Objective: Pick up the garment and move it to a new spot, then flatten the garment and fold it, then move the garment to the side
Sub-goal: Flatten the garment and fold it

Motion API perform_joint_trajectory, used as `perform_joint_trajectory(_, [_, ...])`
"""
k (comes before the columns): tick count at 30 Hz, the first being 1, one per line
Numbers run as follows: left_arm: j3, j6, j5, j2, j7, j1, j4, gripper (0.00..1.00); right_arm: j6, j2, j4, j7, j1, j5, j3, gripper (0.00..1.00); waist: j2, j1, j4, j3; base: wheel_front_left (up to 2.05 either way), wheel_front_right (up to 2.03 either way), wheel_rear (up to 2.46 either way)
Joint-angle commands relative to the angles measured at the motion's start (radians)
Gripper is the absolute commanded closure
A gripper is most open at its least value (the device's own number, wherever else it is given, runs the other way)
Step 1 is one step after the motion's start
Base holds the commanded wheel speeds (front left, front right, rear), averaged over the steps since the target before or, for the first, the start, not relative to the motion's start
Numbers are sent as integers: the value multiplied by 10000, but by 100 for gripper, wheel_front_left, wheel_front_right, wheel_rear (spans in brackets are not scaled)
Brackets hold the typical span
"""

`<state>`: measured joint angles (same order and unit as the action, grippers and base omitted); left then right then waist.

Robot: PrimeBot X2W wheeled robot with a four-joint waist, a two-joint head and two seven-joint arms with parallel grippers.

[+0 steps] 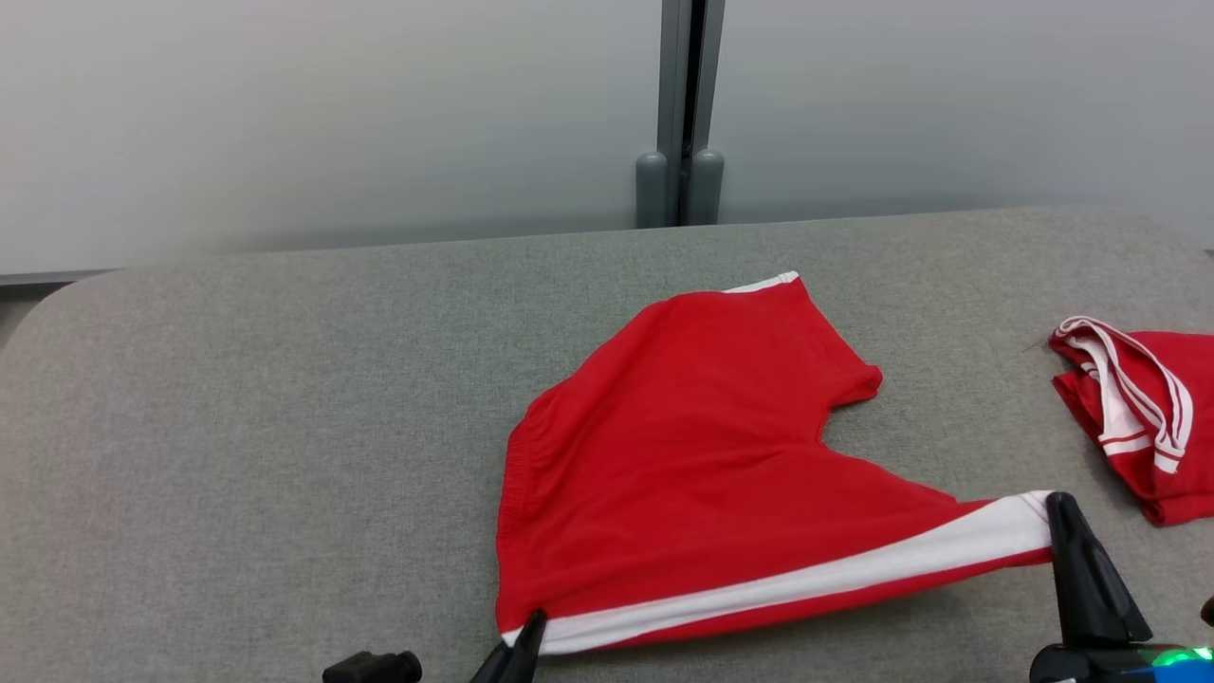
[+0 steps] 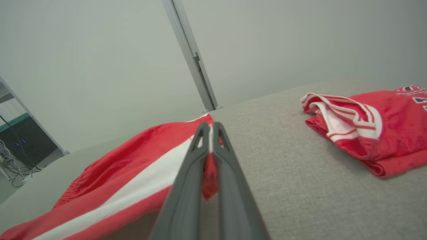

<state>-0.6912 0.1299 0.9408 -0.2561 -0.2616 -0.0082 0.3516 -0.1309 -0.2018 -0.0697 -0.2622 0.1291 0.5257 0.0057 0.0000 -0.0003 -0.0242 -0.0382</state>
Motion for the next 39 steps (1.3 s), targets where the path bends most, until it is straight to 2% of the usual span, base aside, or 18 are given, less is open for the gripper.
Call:
perform_joint_trajectory(1, [160, 0, -45, 6, -43, -287, -225, 100, 4, -72, 113, -32, -248, 81, -268, 100, 0, 3, 37, -174, 0, 0, 0])
perform_joint_trajectory(6, [-219, 0, -84, 328, -43, -1174, -705, 100, 1, -466, 3, -30, -1395, 55, -234, 100, 0, 3, 137, -751, 0, 0, 0])
perform_joint_trajectory(13, [-415, 1, 52, 701, -41, -2563, -824, 100, 1, -1009, -993, -30, -3552, 340, 196, 100, 0, 3, 399, -1689, 0, 0, 0])
perform_joint_trajectory(20, [17, 1, -23, 1166, -43, -3817, -971, 100, 1, -1602, -2465, -30, -5937, 467, 849, 100, 0, 3, 879, -2723, 0, 0, 0])
perform_joint_trajectory(28, [868, 1, -249, 1630, -42, -4592, -886, 100, 1, -2225, -4065, -32, -7874, 324, 1542, 100, 0, 3, 1301, -3590, 0, 0, 0])
perform_joint_trajectory(39, [1564, 1, -512, 1954, -42, -5109, -516, 100, 1, -2403, -5041, -30, -9349, 116, 1975, 100, 0, 3, 1569, -4429, 0, 0, 0])
